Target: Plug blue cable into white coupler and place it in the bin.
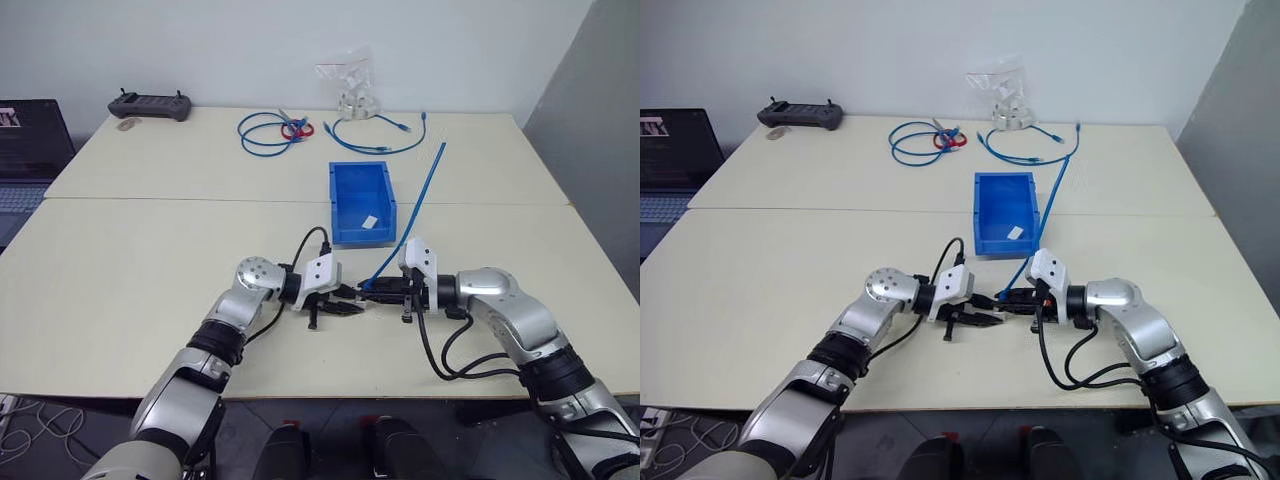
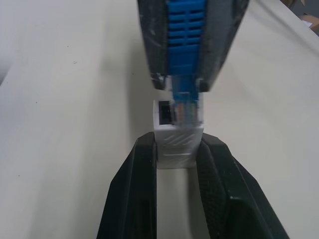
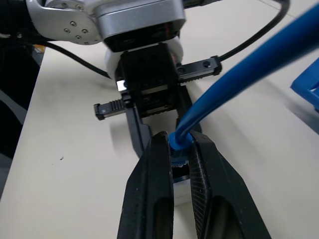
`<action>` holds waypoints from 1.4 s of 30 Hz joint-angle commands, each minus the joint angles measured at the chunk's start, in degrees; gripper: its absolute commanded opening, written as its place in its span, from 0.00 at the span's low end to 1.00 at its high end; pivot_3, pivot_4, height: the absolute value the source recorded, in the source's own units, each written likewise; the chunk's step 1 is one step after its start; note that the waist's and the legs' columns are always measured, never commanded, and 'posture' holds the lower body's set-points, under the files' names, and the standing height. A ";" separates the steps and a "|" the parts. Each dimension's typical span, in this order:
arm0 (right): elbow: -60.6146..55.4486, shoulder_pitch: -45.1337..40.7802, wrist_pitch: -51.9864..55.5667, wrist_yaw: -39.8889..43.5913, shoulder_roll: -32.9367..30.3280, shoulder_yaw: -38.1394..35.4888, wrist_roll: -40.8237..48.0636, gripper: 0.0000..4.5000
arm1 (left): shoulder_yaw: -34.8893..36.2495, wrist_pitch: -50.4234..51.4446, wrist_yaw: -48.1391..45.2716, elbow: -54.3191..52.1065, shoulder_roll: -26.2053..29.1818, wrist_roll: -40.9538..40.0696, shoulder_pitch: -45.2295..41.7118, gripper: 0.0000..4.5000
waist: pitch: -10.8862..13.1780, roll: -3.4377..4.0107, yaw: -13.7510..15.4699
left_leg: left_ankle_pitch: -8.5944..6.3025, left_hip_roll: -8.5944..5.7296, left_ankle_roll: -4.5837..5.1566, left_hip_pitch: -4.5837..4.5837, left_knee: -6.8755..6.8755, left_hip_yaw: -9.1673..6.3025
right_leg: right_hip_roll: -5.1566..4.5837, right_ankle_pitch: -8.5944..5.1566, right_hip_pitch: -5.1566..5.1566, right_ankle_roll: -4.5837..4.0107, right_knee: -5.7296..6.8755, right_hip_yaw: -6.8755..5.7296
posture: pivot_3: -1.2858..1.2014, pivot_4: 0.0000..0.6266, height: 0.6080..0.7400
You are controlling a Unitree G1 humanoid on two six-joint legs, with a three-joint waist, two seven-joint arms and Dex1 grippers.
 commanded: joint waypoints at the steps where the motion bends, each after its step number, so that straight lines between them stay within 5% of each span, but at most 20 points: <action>1: 2.57 -1.03 -1.41 0.37 -0.24 -1.33 -2.52 0.03 | -0.61 0.63 -0.92 -1.56 0.60 0.64 1.02 0.17 | 0.00 0.00 -0.07 | 0.00 0.00 0.00 0.00 0.00 0.00 | 0.01 0.00 0.00 0.00 0.01 0.00 | 0.52 0.24 1.00; 19: 7.56 -1.69 -9.68 5.44 -0.57 3.80 -11.51 0.03 | 0.07 0.98 -0.11 -1.57 1.04 0.66 0.39 0.17 | -0.05 0.02 -0.22 | 0.00 0.02 0.00 0.12 0.01 0.05 | 0.02 0.01 0.05 -0.01 0.05 0.01 | 0.52 0.24 1.00; 28: 8.60 -3.70 -5.43 7.95 2.34 6.32 -11.48 0.03 | 0.29 1.08 0.35 -2.12 1.32 0.62 0.90 0.17 | -0.10 0.03 -0.28 | 0.00 0.09 0.00 0.21 0.02 0.06 | 0.13 0.02 0.10 -0.03 0.08 0.03 | 0.52 0.24 1.00; 40: 24.57 -3.58 -14.81 5.75 5.02 10.50 -21.47 0.03 | 0.75 1.67 1.73 -3.12 1.04 0.42 1.51 0.17 | -1.07 0.12 -1.32 | -0.01 0.20 0.01 1.25 -0.08 0.10 | 0.49 0.00 0.92 -0.18 0.04 0.14 | 0.52 0.24 1.00; 42: 24.13 -3.63 -14.61 5.43 5.29 9.54 -20.81 0.03 | 1.53 3.49 1.35 -3.73 1.12 -0.80 1.61 0.33 | -1.38 0.15 -1.43 | -0.01 0.19 0.01 1.28 -0.10 0.10 | 0.51 0.00 0.94 -0.19 0.04 0.15 | 0.52 0.24 1.00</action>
